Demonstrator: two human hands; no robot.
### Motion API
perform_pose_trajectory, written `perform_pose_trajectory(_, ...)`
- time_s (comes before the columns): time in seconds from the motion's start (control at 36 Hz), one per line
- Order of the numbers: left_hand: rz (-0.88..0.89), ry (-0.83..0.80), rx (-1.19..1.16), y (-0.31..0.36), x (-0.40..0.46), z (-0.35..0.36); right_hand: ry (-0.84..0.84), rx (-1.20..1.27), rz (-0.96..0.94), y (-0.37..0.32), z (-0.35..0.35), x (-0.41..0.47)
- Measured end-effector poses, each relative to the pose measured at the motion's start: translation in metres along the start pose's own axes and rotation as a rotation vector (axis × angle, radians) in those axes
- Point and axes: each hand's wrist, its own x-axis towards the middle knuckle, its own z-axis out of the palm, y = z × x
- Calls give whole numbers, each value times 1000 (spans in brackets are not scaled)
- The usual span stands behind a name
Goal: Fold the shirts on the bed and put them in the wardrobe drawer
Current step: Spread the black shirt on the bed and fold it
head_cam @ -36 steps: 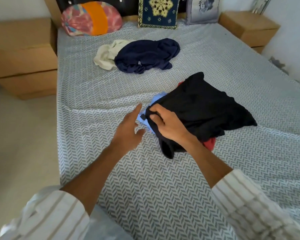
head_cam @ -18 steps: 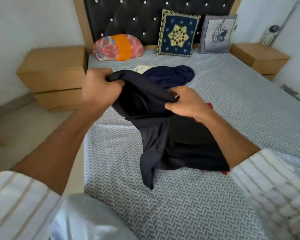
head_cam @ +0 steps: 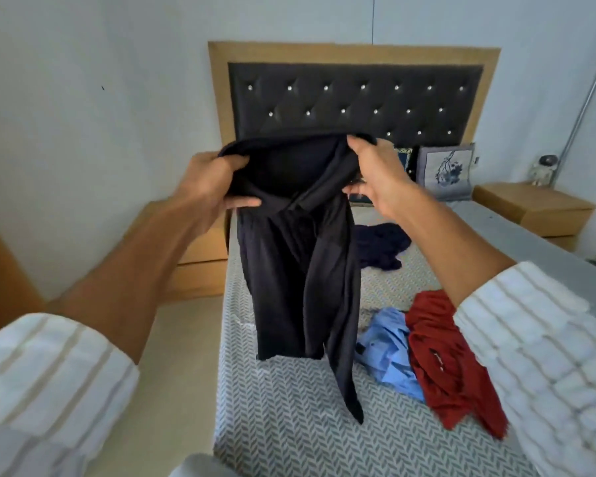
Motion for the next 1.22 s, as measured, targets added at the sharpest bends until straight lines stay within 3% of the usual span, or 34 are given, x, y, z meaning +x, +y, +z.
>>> perform_pose_trajectory(0.06,78,-111,83,18,-1,-9,3,-56,-43,-11,-5,2)
perform_pose_trajectory(0.14,195,-227,502,25,-2,-26,-151,-198,-44,-13,-23,-2)
perform_pose_trajectory(0.22,289,-119,841,25,0,-37,-370,-359,-42,-8,-43,-13)
perform_pose_trajectory(0.31,402,53,977,25,-3,-38,-437,-598,-99,-4,-50,-27)
perform_pose_trajectory(0.42,336,97,827,28,-11,-31,-372,-992,-205,-2,-45,-33)
perform_pose_trajectory(0.5,186,94,651,32,-15,-29,-188,-1046,-319,-1,-43,-25)
perform_pose_trajectory(0.58,191,114,610,39,-14,-34,5,-561,-184,-9,-39,-19)
perform_pose_trajectory(0.64,282,126,663,43,-11,-37,37,-261,-99,-18,-36,-17)
perform_pose_trajectory(0.72,420,102,805,51,-9,-43,22,-78,-32,-27,-38,-12)
perform_pose_trajectory(0.83,396,83,1065,55,-10,-54,14,-174,17,-18,-47,-12)
perform_pose_trajectory(1.03,160,271,762,28,-8,-46,59,-275,41,7,-66,-7)
perform_pose_trajectory(1.14,140,281,780,22,-3,-56,53,-748,-75,5,-86,-9)
perform_pose_trajectory(1.22,135,230,820,17,-2,-63,-68,-704,71,0,-101,-14)
